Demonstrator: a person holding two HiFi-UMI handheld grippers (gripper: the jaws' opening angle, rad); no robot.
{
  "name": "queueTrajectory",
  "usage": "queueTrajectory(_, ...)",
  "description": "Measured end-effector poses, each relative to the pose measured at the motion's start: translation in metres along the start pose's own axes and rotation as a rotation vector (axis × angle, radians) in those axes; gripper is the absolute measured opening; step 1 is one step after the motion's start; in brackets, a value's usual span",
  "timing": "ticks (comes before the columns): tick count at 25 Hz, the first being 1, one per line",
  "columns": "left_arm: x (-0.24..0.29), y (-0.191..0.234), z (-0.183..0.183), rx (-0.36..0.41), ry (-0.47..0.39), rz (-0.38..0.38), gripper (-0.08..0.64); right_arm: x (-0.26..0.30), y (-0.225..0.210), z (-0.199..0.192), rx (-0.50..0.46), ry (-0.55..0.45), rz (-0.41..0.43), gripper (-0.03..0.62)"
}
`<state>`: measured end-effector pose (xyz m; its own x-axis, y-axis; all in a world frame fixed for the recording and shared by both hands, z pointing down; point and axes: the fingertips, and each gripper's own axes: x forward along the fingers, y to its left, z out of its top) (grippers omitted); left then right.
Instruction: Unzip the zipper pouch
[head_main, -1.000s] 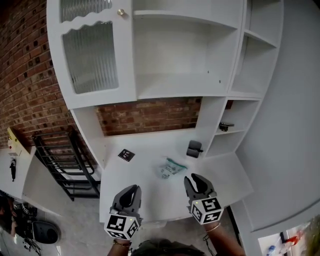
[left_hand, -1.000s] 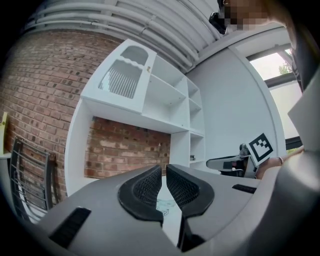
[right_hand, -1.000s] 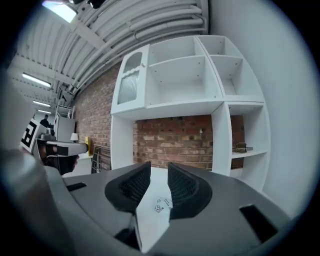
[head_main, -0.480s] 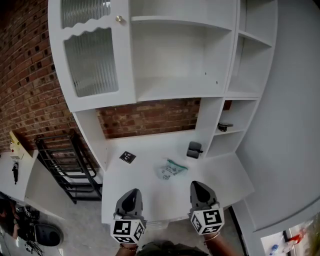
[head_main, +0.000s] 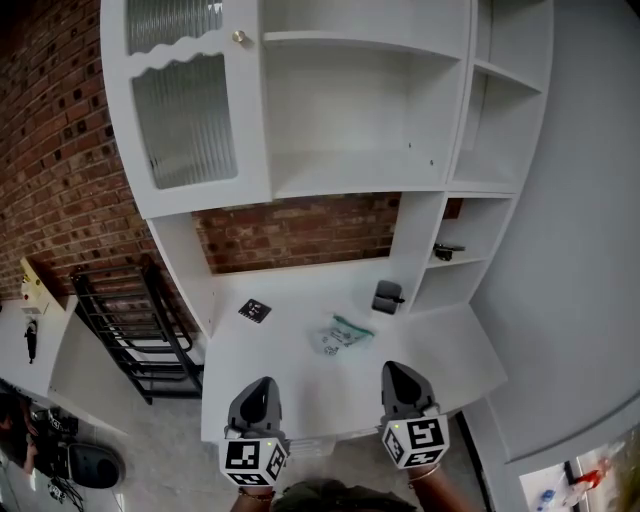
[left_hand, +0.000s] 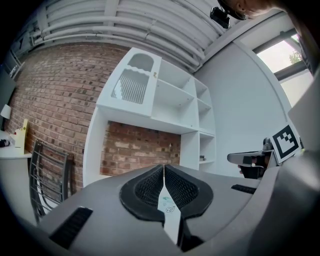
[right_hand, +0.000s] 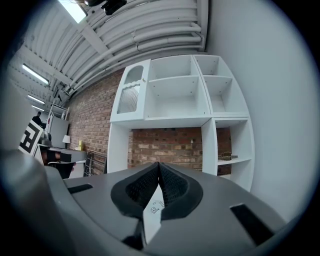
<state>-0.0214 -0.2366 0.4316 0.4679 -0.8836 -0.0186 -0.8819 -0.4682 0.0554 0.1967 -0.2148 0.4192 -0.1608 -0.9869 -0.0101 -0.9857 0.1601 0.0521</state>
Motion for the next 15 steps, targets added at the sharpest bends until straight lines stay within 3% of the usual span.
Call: queueTrajectory(15, -0.0037, -0.0073, -0.0046, 0.003, 0.023, -0.025, 0.011, -0.0044, -0.0002, -0.0048, 0.004, 0.003, 0.001, 0.0)
